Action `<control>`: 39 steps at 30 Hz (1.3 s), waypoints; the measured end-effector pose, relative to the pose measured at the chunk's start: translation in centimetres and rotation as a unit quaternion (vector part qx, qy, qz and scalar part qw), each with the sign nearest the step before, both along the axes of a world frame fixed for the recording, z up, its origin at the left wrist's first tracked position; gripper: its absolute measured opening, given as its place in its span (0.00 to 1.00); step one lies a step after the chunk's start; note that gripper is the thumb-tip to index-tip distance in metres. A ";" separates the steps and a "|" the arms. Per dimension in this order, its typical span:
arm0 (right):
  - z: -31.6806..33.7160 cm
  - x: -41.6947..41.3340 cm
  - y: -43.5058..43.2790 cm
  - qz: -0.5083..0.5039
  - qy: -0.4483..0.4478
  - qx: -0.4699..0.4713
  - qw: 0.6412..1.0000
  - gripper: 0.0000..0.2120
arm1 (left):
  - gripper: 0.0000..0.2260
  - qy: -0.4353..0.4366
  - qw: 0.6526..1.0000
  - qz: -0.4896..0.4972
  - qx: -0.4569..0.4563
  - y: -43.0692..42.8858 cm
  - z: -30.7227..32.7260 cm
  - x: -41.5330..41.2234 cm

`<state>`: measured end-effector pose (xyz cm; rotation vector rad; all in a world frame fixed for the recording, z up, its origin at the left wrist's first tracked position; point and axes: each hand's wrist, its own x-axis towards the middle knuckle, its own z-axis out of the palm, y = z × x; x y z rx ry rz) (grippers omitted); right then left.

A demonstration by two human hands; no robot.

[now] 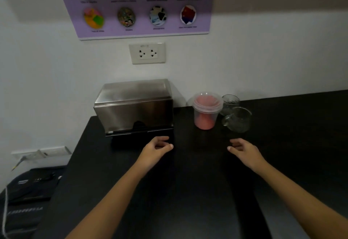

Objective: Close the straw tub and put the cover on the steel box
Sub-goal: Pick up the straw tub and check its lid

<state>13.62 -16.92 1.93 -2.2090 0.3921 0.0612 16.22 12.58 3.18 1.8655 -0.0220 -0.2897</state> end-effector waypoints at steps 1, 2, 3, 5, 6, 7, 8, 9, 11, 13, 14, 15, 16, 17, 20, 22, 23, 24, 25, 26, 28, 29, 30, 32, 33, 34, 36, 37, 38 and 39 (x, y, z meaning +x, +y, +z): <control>0.0 -0.3 -1.2 0.002 0.007 -0.013 1.000 0.19 | 0.16 0.003 1.000 0.001 -0.002 -1.1 -0.1 -0.2; 0.1 -0.5 -2.4 0.006 0.014 -0.025 1.000 0.20 | 0.16 0.004 1.000 0.003 -0.004 -2.2 -0.1 -0.4; 0.2 -0.7 -3.4 0.012 0.020 -0.035 0.999 0.20 | 0.16 0.006 1.000 0.006 -0.005 -3.2 -0.2 -0.5; 0.5 -0.8 -5.1 0.027 0.025 -0.054 0.998 0.20 | 0.16 0.006 1.000 0.011 -0.008 -5.1 -0.2 -0.8; 0.6 -0.8 -5.7 0.036 0.025 -0.063 0.997 0.20 | 0.16 0.006 1.000 0.016 -0.011 -5.8 -0.3 -0.9; 0.6 -0.8 -6.1 0.045 0.024 -0.067 0.996 0.20 | 0.16 0.005 1.000 0.022 -0.013 -6.6 -0.3 -1.0; 0.6 -0.7 -6.4 0.054 0.022 -0.068 0.996 0.20 | 0.16 0.004 1.000 0.028 -0.014 -7.2 -0.4 -1.0; 0.6 -0.5 -6.5 0.064 0.018 -0.068 0.995 0.20 | 0.16 0.003 0.999 0.035 -0.013 -7.8 -0.5 -1.0; 0.7 0.1 -6.2 0.084 0.007 -0.058 0.995 0.20 | 0.17 0.005 0.999 0.044 -0.012 -8.8 -0.6 -0.8; 0.9 0.9 -5.6 0.099 -0.023 -0.028 0.994 0.19 | 0.17 0.001 0.999 0.052 -0.009 -9.6 -0.6 -0.4; 1.2 1.4 -5.4 0.101 -0.048 -0.011 0.994 0.18 | 0.18 -0.004 0.998 0.057 -0.009 -9.9 -0.5 -0.1; 1.6 1.9 -5.1 0.098 -0.078 0.006 0.992 0.17 | 0.19 -0.011 0.998 0.064 -0.009 -10.2 -0.4 0.3; 2.0 2.5 -4.9 0.093 -0.107 0.025 0.990 0.16 | 0.19 -0.020 0.997 0.073 -0.012 -10.3 -0.2 0.7; 2.5 3.2 -4.7 0.086 -0.131 0.048 0.986 0.15 | 0.20 -0.029 0.996 0.082 -0.016 -10.5 0.0 1.2; 4.1 5.6 -4.0 0.056 -0.163 0.126 0.977 0.15 | 0.21 -0.045 0.993 0.107 -0.023 -10.9 0.6 3.0; 4.9 7.3 -3.6 0.043 -0.153 0.160 0.974 0.16 | 0.24 -0.048 0.992 0.112 -0.022 -11.0 0.8 4.3; 5.2 8.1 -3.5 0.042 -0.145 0.171 0.974 0.17 | 0.25 -0.048 0.993 0.110 -0.020 -11.0 0.8 5.0; 5.5 8.9 -3.4 0.044 -0.139 0.178 0.973 0.19 | 0.26 -0.048 0.993 0.105 -0.014 -11.0 0.7 5.7; 5.6 9.6 -3.2 0.046 -0.135 0.183 0.973 0.20 | 0.27 -0.049 0.994 0.100 -0.006 -11.0 0.5 6.2; 5.6 10.4 -3.1 0.046 -0.132 0.189 0.972 0.22 | 0.28 -0.051 0.994 0.093 0.004 -11.0 0.4 6.9; 5.6 11.2 -2.9 0.049 -0.124 0.199 0.971 0.23 | 0.30 -0.057 0.995 0.076 0.017 -11.2 0.0 7.6; 5.6 11.6 -2.8 0.052 -0.115 0.202 0.971 0.24 | 0.31 -0.061 0.996 0.067 0.021 -11.3 -0.1 8.0; 5.4 12.2 -2.7 0.052 -0.106 0.205 0.972 0.24 | 0.32 -0.064 0.996 0.059 0.023 -11.5 -0.4 8.5; 5.0 12.9 -2.6 0.047 -0.092 0.222 0.969 0.21 | 0.33 -0.069 0.996 0.045 0.019 -11.9 -0.7 9.2; 4.8 13.1 -2.5 0.043 -0.087 0.239 0.966 0.20 | 0.32 -0.072 0.997 0.038 0.012 -12.1 -0.8 9.6; 4.6 13.2 -2.5 0.039 -0.079 0.260 0.962 0.19 | 0.31 -0.076 0.997 0.032 0.004 -12.3 -0.9 9.9; 4.2 13.2 -2.4 0.034 -0.063 0.299 0.951 0.18 | 0.29 -0.084 0.996 0.028 -0.010 -12.7 -1.0 10.3; 4.0 13.1 -2.3 0.031 -0.059 0.315 0.947 0.18 | 0.28 -0.087 0.996 0.030 -0.018 -12.7 -1.1 10.4; 4.0 13.1 -2.2 0.028 -0.058 0.327 0.943 0.17 | 0.27 -0.089 0.995 0.035 -0.025 -12.8 -1.1 10.5; 4.0 13.0 -2.1 0.026 -0.059 0.336 0.940 0.17 | 0.26 -0.092 0.994 0.041 -0.030 -12.8 -1.2 10.6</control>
